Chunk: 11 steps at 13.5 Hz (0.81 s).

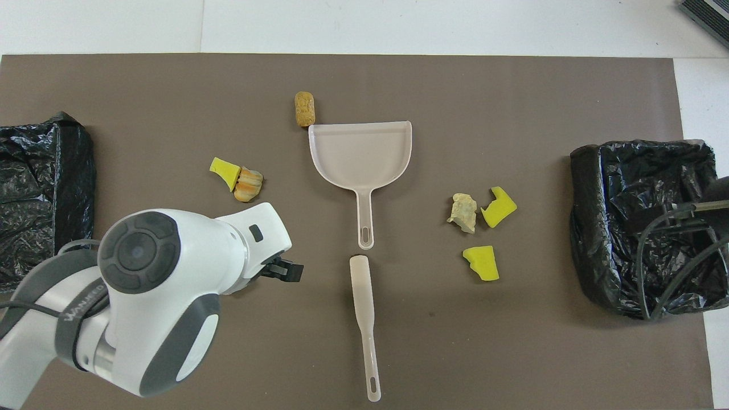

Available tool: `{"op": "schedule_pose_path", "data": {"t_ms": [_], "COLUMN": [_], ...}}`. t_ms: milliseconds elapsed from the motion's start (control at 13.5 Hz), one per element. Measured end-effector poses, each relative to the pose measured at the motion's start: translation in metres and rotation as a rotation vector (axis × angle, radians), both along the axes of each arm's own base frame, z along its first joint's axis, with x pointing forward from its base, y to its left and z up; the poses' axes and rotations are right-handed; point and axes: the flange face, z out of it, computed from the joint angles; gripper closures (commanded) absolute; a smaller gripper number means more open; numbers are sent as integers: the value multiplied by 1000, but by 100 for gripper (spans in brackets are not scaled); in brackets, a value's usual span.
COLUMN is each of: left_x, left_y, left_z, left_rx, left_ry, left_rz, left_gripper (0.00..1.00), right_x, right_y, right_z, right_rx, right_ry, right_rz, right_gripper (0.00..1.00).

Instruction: Sweep and dump trash in bin

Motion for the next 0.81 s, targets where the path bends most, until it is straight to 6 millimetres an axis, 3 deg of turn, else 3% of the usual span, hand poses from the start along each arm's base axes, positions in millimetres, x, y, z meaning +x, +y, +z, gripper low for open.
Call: {"op": "schedule_pose_path", "data": {"t_ms": [222,444,815], "left_x": [-39,-95,-155], "left_y": [-43,-84,-132], "left_z": [-33,-74,-105], "left_rx": [-21,-32,-19], "left_ry": [-21,-21,10], "left_rz": [53,76,107], "left_gripper": [0,0,0], "right_x": [-2,-5,-9], "right_y": [0,-1,-3], "right_z": [-5,-9,-16], "right_rx": [2,3,8], "right_ry": [12,21,37], "right_rz": [14,17,45], "right_gripper": [0,0,0]}}
